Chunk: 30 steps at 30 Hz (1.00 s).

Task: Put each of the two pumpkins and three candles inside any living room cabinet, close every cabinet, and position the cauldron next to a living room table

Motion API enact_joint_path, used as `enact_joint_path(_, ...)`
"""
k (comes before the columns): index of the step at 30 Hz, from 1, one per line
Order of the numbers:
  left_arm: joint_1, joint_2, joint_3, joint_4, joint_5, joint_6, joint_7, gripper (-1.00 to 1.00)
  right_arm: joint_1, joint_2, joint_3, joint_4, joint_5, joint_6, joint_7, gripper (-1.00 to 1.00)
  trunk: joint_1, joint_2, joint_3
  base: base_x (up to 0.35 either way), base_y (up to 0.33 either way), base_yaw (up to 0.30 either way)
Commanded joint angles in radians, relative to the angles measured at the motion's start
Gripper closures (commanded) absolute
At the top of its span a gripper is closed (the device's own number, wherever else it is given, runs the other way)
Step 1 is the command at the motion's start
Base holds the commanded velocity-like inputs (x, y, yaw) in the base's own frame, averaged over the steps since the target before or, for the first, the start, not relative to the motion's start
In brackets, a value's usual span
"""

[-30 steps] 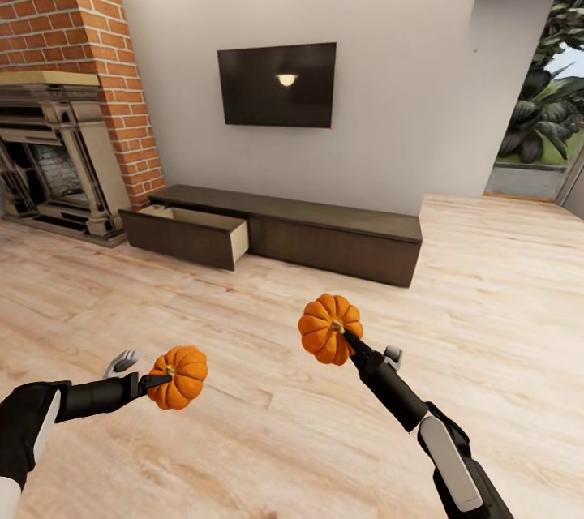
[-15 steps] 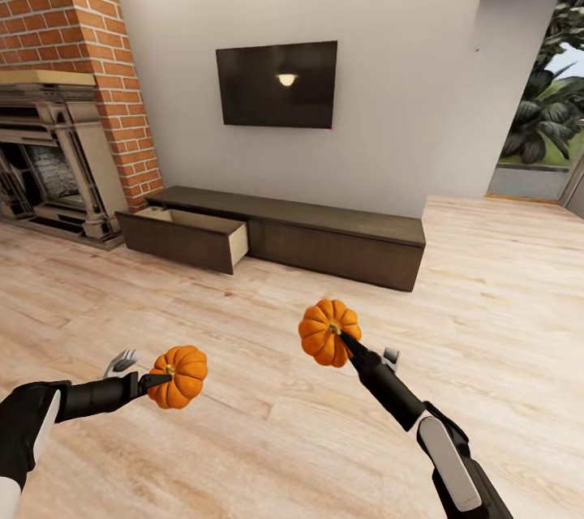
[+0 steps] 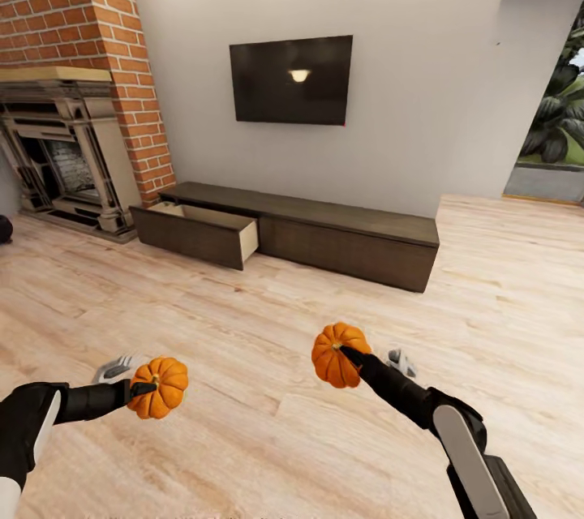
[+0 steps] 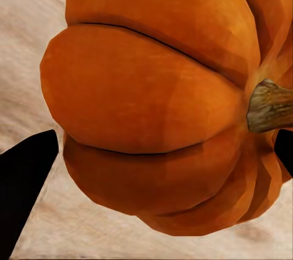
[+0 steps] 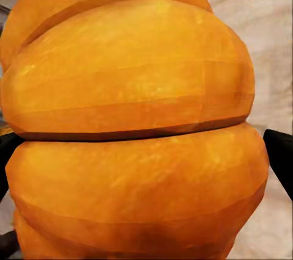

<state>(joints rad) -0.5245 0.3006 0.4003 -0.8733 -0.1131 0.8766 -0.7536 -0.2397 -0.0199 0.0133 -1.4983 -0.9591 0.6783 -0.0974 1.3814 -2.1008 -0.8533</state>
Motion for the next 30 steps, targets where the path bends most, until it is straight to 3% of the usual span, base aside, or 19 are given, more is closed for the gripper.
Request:
enact_joint_path(1, 0.0, -0.004, -0.002, 0.0, 0.013, 0.005, 0.043, 1.0, 0.029, -0.003, -0.001, -0.032, -0.009, 0.043, -0.064, 1.0, 0.0, 0.0, -0.001, 0.0, 0.0, 0.171)
enact_joint_path(2, 0.0, -0.018, -0.004, 0.0, 0.014, 0.005, 0.104, 1.0, 0.061, -0.004, -0.003, -0.059, -0.009, 0.096, -0.151, 1.0, 0.0, 0.0, -0.003, 0.0, 0.0, 0.171)
enact_joint_path(4, 0.0, -0.042, -0.005, -0.001, 0.014, 0.002, 0.186, 1.0, 0.084, -0.001, 0.0, -0.076, -0.009, 0.134, -0.268, 1.0, 0.0, 0.0, -0.005, 0.0, 0.0, 0.171)
enact_joint_path(8, 0.0, -0.069, -0.006, -0.005, 0.013, -0.002, 0.238, 1.0, 0.092, 0.007, 0.004, -0.083, -0.013, 0.153, -0.409, 1.0, 0.0, 0.0, -0.011, 0.0, 0.0, 0.171)
enact_joint_path(15, 0.0, -0.076, -0.007, -0.027, 0.012, -0.001, 0.247, 1.0, 0.094, 0.012, 0.01, -0.085, -0.015, 0.16, -0.448, 1.0, 0.0, 0.0, -0.021, 0.0, 0.0, 0.176)
enact_joint_path(19, 0.0, -0.076, -0.008, -0.028, 0.012, -0.002, 0.248, 1.0, 0.094, 0.002, 0.098, -0.085, -0.003, 0.157, -0.453, 1.0, 0.0, 0.0, -0.026, 0.054, 0.0, 0.204)
enact_joint_path(21, 0.0, -0.076, -0.008, -0.027, 0.01, -0.002, 0.25, 1.0, 0.094, 0.0, 0.14, -0.085, 0.041, 0.155, -0.456, 1.0, 0.0, 0.0, -0.029, 0.213, 0.0, 0.21)
enact_joint_path(22, 0.0, -0.076, -0.008, -0.027, 0.008, -0.002, 0.251, 1.0, 0.094, 0.005, 0.16, -0.085, 0.101, 0.155, -0.457, 1.0, 0.0, 0.0, -0.03, 0.283, 0.0, 0.189)
enact_joint_path(25, 0.0, -0.076, -0.007, -0.027, 0.006, -0.001, 0.252, 1.0, 0.094, 0.012, 0.177, -0.083, 0.23, 0.154, -0.457, 1.0, 0.0, 0.0, -0.031, 0.29, 0.0, 0.084)
enact_joint_path(30, 0.0, -0.077, -0.023, -0.027, 0.006, -0.002, 0.252, 1.0, 0.094, 0.013, 0.182, -0.083, 0.273, 0.154, -0.457, 1.0, 0.0, 0.0, -0.032, 0.085, 0.0, 0.052)
